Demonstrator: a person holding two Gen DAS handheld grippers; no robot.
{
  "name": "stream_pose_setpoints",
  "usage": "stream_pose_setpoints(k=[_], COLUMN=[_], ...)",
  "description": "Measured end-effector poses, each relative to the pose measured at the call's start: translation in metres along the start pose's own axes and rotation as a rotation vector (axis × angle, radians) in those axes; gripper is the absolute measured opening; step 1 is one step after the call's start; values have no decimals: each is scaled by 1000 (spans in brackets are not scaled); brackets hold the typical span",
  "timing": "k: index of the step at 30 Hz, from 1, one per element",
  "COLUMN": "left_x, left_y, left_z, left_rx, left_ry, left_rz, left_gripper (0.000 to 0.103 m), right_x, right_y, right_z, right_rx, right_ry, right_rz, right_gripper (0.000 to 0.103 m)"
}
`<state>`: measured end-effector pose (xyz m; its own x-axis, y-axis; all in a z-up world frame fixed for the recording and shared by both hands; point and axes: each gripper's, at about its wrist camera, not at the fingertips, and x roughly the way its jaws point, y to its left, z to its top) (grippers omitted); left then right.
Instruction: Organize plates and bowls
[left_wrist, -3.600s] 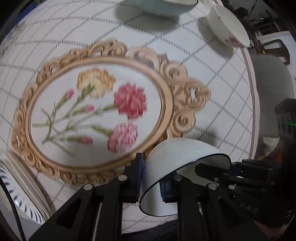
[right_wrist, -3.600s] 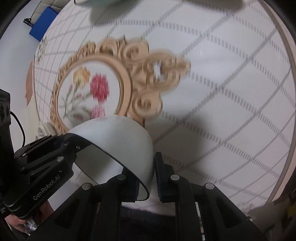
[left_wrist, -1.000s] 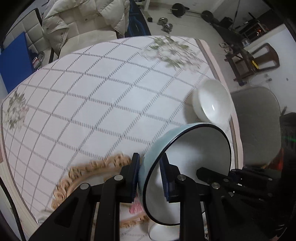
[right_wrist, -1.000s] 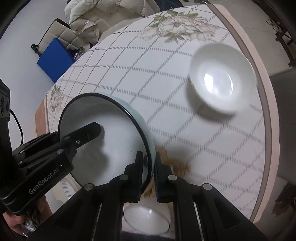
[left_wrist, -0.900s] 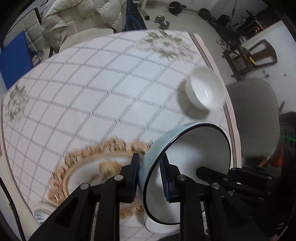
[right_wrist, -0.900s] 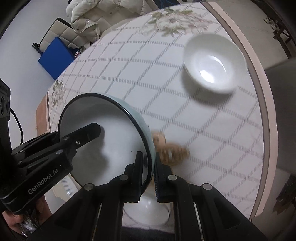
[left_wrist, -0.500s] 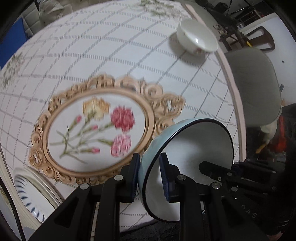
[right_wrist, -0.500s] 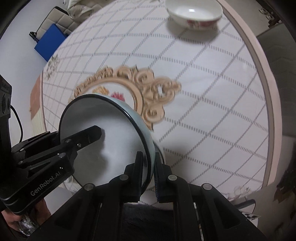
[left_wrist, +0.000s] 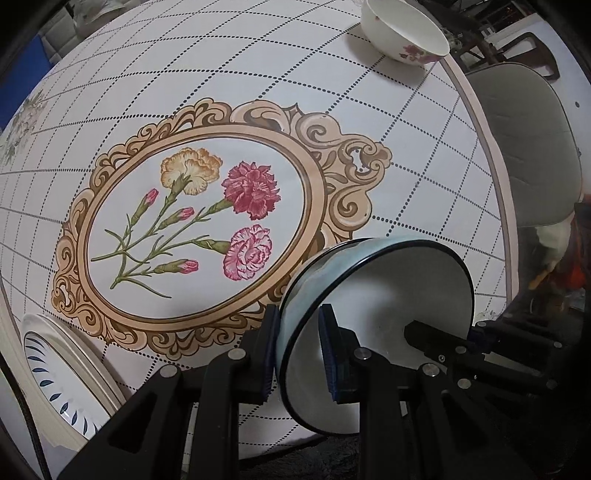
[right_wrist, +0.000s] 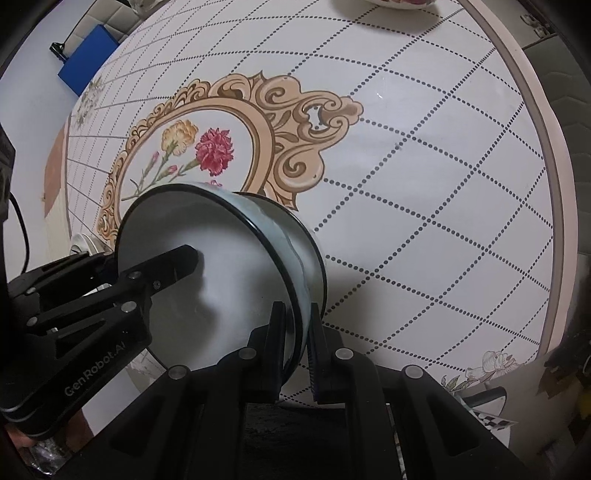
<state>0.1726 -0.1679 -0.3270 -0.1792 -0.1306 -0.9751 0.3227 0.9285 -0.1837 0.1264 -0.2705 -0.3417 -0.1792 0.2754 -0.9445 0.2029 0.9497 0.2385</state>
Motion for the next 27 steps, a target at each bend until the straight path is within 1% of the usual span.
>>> stream_pose_setpoints(k=[5,8,15,19,20,21,23,24,26,27], left_x=[10,12,14,12,11,10,7,5,-2,-6], left_y=[-3,-1,-4,-3,-2,-1,0,1,1,2], left_z=[-6,-7,-6,-7,-7,-8,-10,-11,-13,-13], left_rx=[11,3,-10,-25,-31,-36,-40,-41,-47,-47], left_ry=[22,29,38,59,60,60,68,67,60,54], left_rz=[46,43,50,45,41,39,35,31,31,34], left_gripper=[19,19,20,20,21,21,22,22,26,26], right_x=[2,0,1,0,0,0,-2,-3,-5,-7], right_y=[1,1,1,2,3,4,5,6,5,3], right_z=[5,9,15,15,15,14,12,11,9,8], right_rx=[-1,-7,-2,4,-4,-12,-26,-32,-31,-32], right_ry=[7,4,32,56,61,69,73,80,87,85], right_rz=[-4,-17,-25,-22,-31,-45,-50,-54,-46,-43], right_gripper=[12,12,13,15,19,32,44,44,46,51])
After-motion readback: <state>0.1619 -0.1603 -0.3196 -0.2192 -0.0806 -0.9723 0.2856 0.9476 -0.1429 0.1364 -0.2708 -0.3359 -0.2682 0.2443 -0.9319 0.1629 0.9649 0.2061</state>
